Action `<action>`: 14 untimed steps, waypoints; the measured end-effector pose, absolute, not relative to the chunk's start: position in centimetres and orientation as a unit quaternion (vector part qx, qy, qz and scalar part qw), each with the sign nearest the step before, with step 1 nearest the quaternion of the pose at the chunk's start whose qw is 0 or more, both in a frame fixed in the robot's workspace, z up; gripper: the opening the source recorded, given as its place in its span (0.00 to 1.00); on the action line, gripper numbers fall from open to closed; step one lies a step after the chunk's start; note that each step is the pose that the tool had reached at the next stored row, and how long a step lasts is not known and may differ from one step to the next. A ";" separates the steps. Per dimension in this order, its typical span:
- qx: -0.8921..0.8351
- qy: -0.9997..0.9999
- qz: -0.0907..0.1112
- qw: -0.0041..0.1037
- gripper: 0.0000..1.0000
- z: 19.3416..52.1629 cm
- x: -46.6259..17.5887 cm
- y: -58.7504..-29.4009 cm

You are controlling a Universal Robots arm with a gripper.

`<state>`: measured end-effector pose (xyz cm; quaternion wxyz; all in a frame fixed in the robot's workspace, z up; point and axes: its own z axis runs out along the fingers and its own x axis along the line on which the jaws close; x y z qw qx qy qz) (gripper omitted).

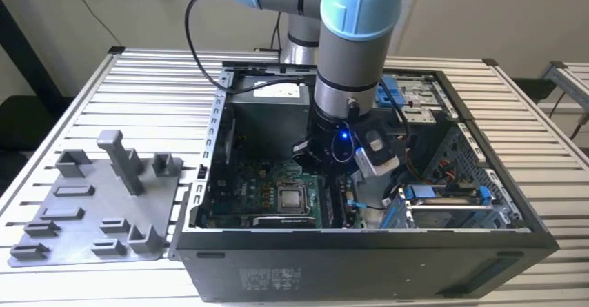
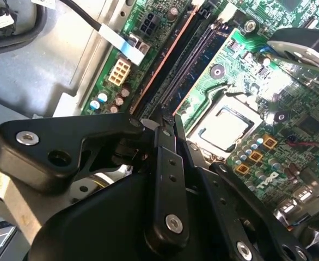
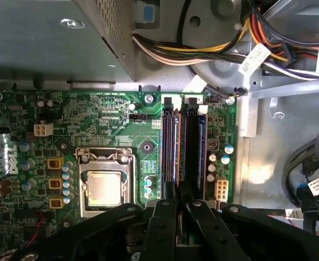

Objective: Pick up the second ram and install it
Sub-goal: 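Insert the second ram into the second slot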

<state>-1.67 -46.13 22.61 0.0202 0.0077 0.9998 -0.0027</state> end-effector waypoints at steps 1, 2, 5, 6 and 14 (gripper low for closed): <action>0.007 1.000 -0.003 0.020 0.14 22.6 -1.7 -46.1; 0.007 1.000 -0.003 0.020 0.14 22.6 -1.7 -46.1; 0.007 1.000 -0.003 0.020 0.14 22.6 -1.7 -46.1; 0.007 1.000 -0.003 0.020 0.14 22.6 -1.7 -46.1; 0.007 1.000 -0.003 0.020 0.14 22.3 -1.7 -46.1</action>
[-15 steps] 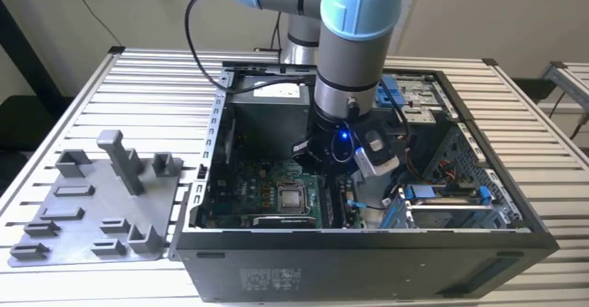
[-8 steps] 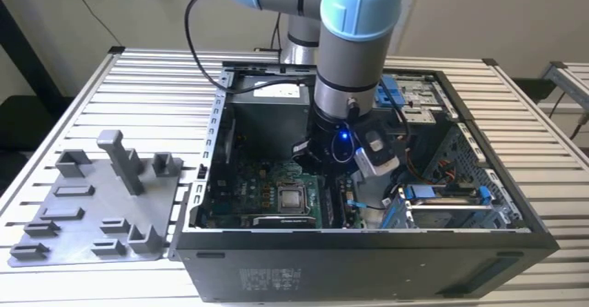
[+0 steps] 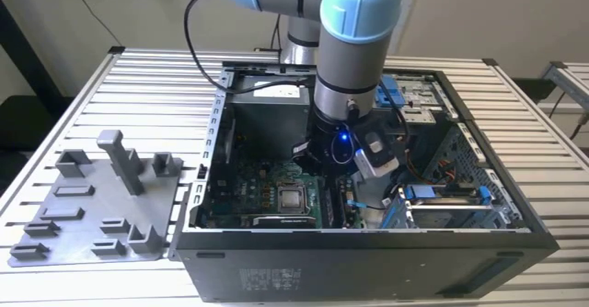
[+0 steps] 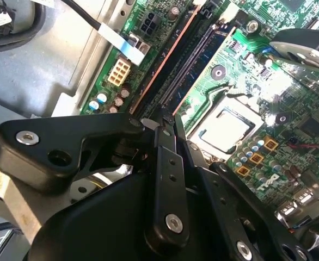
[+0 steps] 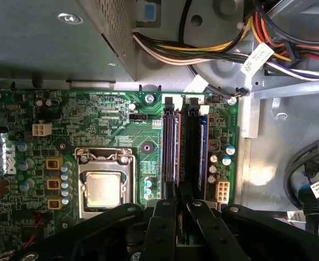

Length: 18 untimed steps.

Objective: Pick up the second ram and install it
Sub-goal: 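Insert the second ram into the second slot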

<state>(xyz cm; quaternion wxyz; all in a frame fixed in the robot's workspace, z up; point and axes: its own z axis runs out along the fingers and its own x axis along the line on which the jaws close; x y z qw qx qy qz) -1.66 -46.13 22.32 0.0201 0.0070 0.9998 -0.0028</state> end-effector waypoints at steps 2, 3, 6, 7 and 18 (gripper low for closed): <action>0.007 1.000 -0.003 0.020 0.14 22.3 -1.7 -46.1; 0.007 1.000 -0.003 0.020 0.14 22.3 -1.7 -46.1; 0.008 1.000 -0.003 0.020 0.14 22.3 -1.7 -46.1; 0.009 1.000 -0.003 0.020 0.14 22.3 -1.7 -46.1; 0.015 1.000 -0.003 0.020 0.14 22.1 -1.7 -46.1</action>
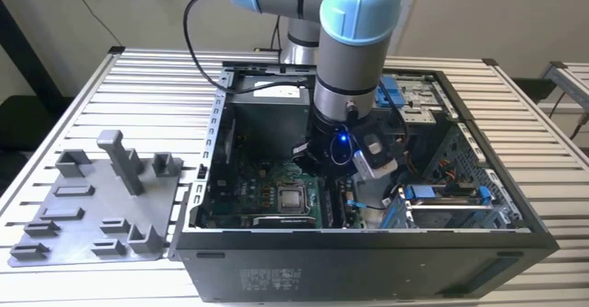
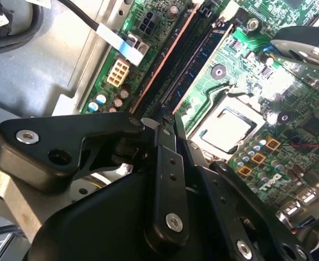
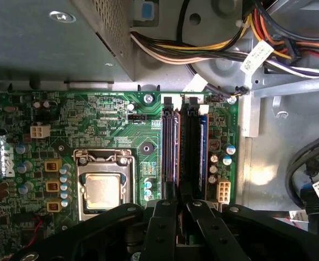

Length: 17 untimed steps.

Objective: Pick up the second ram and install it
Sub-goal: 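Insert the second ram into the second slot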

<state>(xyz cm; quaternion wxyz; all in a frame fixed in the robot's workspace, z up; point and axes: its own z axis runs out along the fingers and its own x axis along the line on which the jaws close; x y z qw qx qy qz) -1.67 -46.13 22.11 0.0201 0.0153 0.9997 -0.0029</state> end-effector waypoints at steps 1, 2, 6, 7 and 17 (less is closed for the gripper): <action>0.016 1.000 -0.003 0.020 0.14 22.1 -1.7 -46.1; 0.017 1.000 -0.003 0.020 0.14 22.1 -1.7 -46.1; 0.018 1.000 -0.003 0.020 0.14 22.1 -1.7 -46.1; 0.018 1.000 -0.003 0.020 0.14 22.1 -1.7 -46.2; 0.018 1.000 -0.004 0.020 0.14 21.3 -1.7 -46.1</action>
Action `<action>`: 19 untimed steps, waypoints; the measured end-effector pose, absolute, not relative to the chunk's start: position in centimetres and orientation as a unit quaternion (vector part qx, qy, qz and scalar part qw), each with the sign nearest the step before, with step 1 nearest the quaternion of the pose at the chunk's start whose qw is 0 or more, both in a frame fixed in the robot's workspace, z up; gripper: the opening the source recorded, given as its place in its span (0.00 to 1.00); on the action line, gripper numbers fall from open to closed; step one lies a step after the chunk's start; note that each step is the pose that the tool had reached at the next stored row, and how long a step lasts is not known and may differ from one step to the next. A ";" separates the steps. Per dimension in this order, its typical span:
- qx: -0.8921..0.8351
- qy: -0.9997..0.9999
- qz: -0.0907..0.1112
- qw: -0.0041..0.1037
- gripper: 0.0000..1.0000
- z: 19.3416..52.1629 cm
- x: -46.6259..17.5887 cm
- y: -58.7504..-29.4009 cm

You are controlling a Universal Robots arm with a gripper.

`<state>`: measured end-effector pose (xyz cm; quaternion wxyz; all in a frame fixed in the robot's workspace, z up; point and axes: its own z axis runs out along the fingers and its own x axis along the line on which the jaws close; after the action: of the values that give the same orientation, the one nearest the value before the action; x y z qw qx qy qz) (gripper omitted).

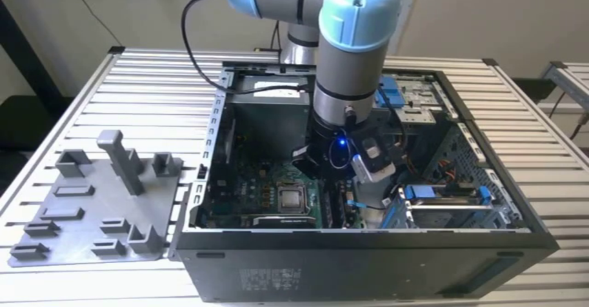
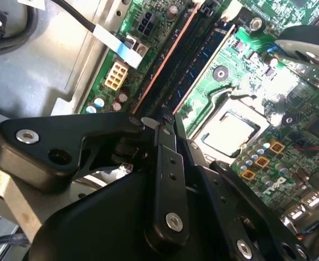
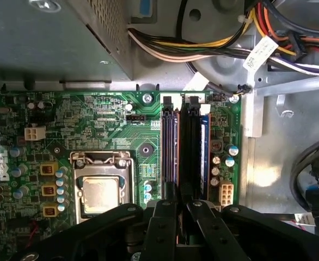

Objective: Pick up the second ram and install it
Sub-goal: 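Insert the second ram into the second slot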

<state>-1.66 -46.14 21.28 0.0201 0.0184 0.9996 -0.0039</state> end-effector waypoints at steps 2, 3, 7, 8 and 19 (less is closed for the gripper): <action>0.018 1.000 -0.004 0.020 0.14 21.3 -1.7 -46.1; 0.018 1.000 -0.004 0.020 0.14 21.3 -1.7 -46.1; 0.018 1.000 -0.004 0.020 0.14 21.3 -1.7 -46.1; 0.018 1.000 -0.004 0.020 0.14 21.3 -1.7 -46.1; 0.018 1.000 -0.004 0.020 0.22 24.7 -1.7 -46.1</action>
<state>-1.67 -46.14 24.68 0.0201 0.0184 0.9996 -0.0038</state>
